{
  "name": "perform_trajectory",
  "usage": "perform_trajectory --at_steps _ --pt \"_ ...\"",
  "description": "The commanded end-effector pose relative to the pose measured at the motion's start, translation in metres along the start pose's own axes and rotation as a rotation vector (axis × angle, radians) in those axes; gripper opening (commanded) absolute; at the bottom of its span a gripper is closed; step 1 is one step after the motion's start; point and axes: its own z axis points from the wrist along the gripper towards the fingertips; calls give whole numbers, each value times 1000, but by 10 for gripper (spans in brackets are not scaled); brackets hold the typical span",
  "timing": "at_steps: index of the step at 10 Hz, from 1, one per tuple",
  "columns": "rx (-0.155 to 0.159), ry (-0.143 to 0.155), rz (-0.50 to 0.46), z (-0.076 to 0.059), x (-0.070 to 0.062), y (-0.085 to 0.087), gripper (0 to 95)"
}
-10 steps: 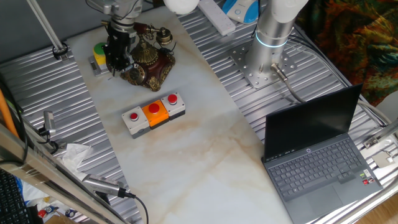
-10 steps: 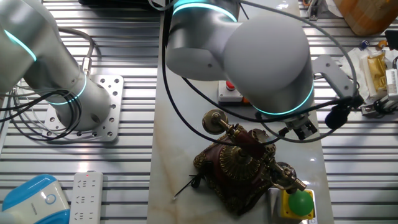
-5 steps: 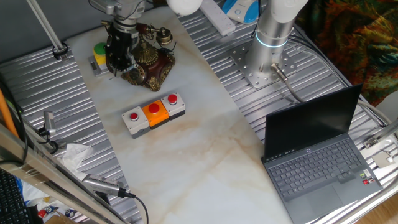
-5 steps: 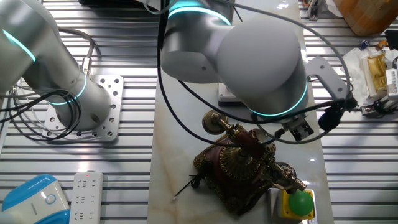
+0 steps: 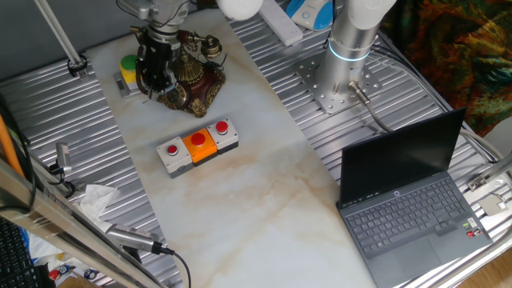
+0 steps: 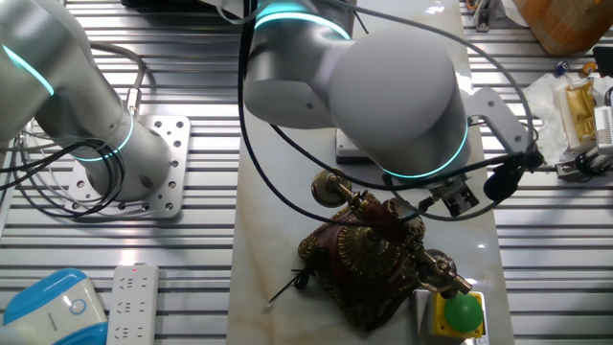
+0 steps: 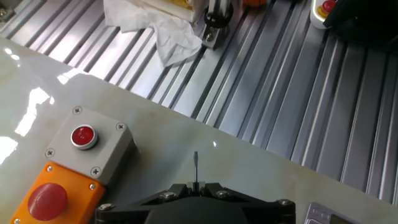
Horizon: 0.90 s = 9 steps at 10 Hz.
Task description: Dial a number on an old rotary phone
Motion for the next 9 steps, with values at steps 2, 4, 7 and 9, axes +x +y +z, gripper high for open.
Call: perform_trajectory --at_steps 2,4,7,9 --pt "1 0 -4 0 3 0 0" --pt "3 3 -3 0 5 0 0" --pt "4 10 2 0 8 -1 0" --pt "7 14 4 0 12 -1 0"
